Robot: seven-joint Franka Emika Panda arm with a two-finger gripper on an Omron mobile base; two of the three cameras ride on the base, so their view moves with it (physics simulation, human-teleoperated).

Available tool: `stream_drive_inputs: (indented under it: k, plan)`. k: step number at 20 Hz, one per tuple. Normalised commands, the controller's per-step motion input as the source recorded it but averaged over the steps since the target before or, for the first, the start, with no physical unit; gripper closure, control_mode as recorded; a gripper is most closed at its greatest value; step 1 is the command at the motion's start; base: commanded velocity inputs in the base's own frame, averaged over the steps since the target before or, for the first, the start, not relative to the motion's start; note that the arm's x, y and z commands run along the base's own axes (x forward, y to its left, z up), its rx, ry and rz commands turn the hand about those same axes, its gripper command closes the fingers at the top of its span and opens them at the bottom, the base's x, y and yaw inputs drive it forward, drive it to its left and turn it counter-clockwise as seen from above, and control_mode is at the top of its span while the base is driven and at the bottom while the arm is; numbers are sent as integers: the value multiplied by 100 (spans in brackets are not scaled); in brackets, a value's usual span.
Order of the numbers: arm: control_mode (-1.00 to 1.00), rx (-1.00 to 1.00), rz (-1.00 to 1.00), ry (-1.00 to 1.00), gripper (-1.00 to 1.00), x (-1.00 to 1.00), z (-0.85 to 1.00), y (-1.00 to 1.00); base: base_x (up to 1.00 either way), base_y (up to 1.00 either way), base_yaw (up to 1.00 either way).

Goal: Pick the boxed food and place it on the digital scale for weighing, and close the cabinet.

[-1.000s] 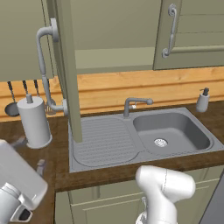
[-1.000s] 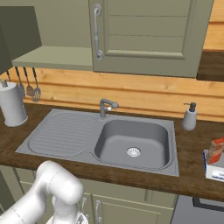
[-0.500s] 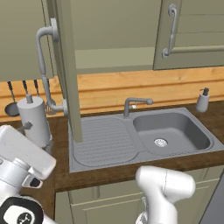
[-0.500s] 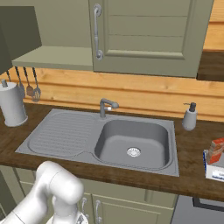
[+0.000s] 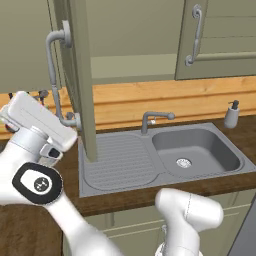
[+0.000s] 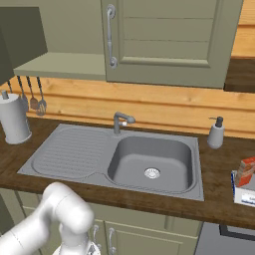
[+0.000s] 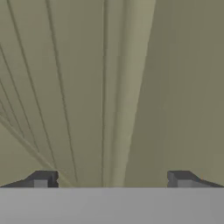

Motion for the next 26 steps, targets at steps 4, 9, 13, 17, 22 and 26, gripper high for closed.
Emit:
stream_drive_inputs:
  k: [4, 9, 13, 17, 22, 26]
  plan:
    - [-100, 21, 0, -15, -100, 79, 57, -96, 0, 0, 0]
    - [-100, 37, 0, -9, -100, 87, 42, -100, 0, 0, 0]
    - [-100, 38, 5, 1, -100, 97, 1, -100, 0, 0, 0]
    - [-100, 28, 21, 9, -100, 100, -23, -100, 0, 0, 0]
    - [-100, 20, 33, 3, -100, 100, -46, -100, 0, 0, 0]
    - [-100, 20, 39, 0, -100, 100, -72, -100, 0, 0, 0]
